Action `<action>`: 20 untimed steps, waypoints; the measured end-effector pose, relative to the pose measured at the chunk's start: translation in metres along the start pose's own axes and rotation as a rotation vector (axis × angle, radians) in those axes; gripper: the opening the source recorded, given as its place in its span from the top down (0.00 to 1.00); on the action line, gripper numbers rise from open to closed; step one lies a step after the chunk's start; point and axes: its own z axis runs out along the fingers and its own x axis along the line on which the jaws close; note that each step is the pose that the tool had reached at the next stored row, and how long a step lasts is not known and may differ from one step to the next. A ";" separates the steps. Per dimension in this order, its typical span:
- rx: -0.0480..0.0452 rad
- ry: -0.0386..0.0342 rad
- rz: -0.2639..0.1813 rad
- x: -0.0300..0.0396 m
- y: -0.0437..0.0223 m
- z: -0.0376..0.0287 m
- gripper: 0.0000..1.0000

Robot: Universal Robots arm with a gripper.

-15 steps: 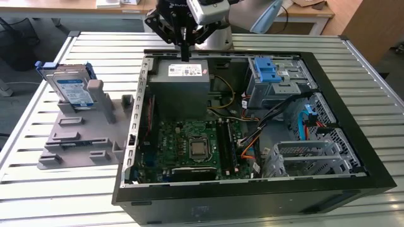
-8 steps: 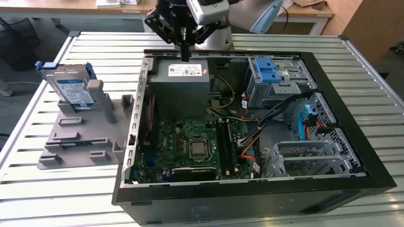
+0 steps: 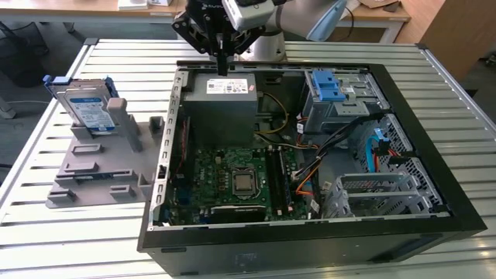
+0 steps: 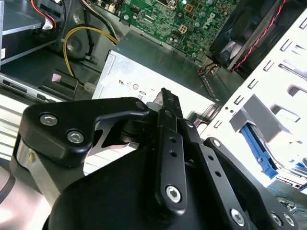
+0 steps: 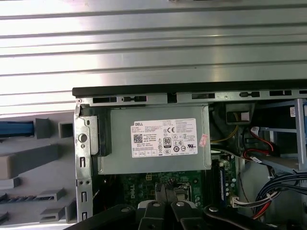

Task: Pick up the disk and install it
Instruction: 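Reach for the disk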

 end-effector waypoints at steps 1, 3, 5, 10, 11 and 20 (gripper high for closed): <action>0.0001 0.0001 0.000 0.0003 0.0000 0.0000 0.89; 0.0001 0.0000 0.000 0.0010 -0.0001 0.0000 0.89; 0.0000 0.0000 0.000 0.0018 -0.0001 0.0000 0.89; 0.0001 0.0000 0.000 0.0048 -0.0004 0.0002 0.89; 0.0001 0.0001 0.000 0.0058 -0.0005 0.0003 0.89; 0.0000 0.0000 0.000 0.0092 -0.0007 0.0007 0.89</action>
